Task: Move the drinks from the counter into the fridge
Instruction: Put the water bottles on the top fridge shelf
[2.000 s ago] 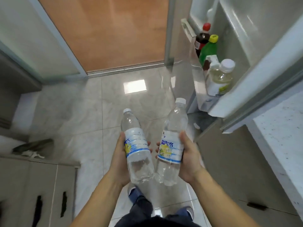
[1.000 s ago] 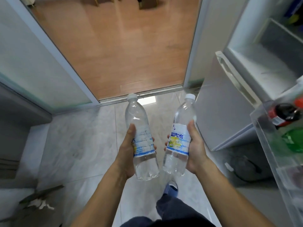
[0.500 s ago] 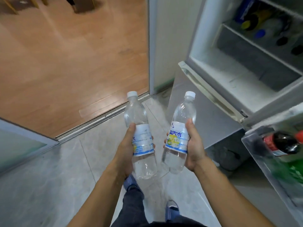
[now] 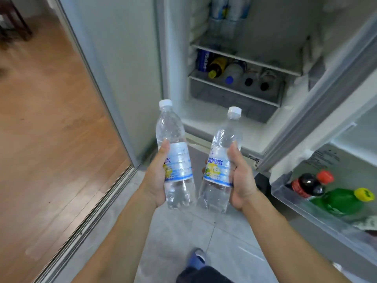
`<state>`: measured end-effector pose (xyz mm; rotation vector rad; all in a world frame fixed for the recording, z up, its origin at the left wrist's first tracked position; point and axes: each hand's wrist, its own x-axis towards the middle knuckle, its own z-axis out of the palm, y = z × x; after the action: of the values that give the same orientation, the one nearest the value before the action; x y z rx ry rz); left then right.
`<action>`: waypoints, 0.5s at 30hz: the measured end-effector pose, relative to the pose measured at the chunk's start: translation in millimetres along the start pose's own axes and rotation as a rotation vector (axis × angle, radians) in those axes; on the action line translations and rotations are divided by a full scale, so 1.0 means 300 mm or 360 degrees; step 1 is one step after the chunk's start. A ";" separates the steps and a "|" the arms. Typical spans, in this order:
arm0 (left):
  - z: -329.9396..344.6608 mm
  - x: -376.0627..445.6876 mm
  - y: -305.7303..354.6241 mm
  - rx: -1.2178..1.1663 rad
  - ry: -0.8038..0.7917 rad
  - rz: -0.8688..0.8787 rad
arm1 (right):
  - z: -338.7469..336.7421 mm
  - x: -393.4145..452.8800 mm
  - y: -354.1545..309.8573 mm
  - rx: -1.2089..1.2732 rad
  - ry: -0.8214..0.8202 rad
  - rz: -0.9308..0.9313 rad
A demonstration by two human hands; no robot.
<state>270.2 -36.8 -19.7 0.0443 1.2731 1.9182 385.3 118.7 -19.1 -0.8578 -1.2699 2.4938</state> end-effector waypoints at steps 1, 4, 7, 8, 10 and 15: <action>0.028 0.038 0.025 0.0014 -0.0061 -0.0006 | -0.002 0.027 -0.029 0.0011 0.0042 -0.0036; 0.103 0.161 0.104 0.0025 -0.0198 -0.0018 | -0.009 0.117 -0.130 0.0098 0.0111 -0.0159; 0.170 0.285 0.192 0.0058 -0.0297 -0.0024 | -0.013 0.212 -0.242 0.0225 0.0143 -0.0248; 0.192 0.325 0.221 0.0081 -0.0326 -0.0042 | -0.015 0.240 -0.280 0.0253 0.0153 -0.0260; 0.238 0.398 0.278 0.0132 -0.0355 -0.0043 | -0.016 0.289 -0.351 0.0319 0.0177 -0.0278; 0.350 0.567 0.404 0.0272 -0.0361 0.0050 | -0.010 0.398 -0.527 0.0287 0.0340 -0.0482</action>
<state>129.6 131.5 61.1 0.3616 1.2832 1.7692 279.7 268.1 57.0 -0.7966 -1.0033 2.1742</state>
